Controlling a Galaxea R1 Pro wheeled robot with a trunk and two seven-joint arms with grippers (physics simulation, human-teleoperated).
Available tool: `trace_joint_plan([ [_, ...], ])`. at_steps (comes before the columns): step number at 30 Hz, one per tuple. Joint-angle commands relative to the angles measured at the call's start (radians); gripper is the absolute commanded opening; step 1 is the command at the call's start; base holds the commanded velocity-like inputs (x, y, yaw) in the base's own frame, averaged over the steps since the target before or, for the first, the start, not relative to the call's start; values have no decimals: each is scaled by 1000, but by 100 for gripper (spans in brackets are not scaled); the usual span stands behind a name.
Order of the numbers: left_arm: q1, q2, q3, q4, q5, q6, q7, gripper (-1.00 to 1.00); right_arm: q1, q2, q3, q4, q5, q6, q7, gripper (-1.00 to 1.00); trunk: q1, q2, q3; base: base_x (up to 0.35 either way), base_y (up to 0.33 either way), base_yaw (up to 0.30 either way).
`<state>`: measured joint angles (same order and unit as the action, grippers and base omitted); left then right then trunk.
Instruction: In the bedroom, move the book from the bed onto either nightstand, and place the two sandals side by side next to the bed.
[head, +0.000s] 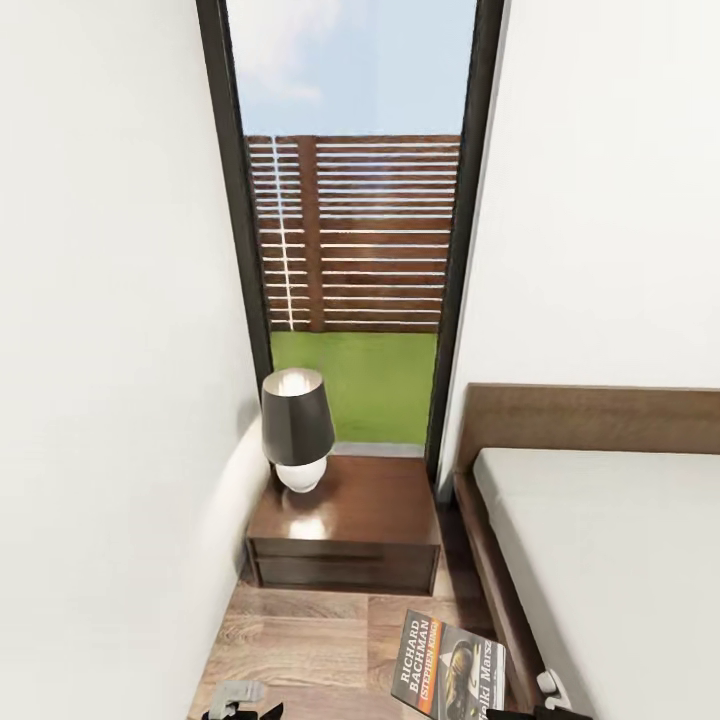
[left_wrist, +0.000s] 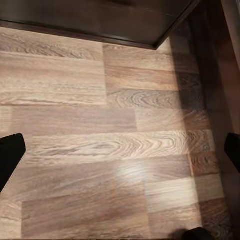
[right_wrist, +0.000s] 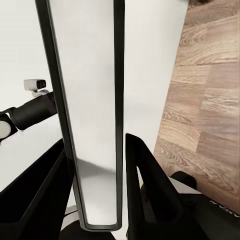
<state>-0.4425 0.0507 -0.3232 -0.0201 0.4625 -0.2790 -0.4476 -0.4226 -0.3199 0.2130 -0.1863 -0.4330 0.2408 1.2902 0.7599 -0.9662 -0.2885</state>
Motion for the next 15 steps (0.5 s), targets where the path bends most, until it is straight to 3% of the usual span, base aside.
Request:
trace_joint_plan([
  [1,-1,0,-8,1,9,-3,-3,100,-1,-1,5,-1,-12,11,3,-100,1,-1,-1,274,0,0],
  [15,-1,0,-9,2,9,-3,-2,100,-1,-1,5,-1,-12,11,2,-100,1,-1,-1,271,0,0],
])
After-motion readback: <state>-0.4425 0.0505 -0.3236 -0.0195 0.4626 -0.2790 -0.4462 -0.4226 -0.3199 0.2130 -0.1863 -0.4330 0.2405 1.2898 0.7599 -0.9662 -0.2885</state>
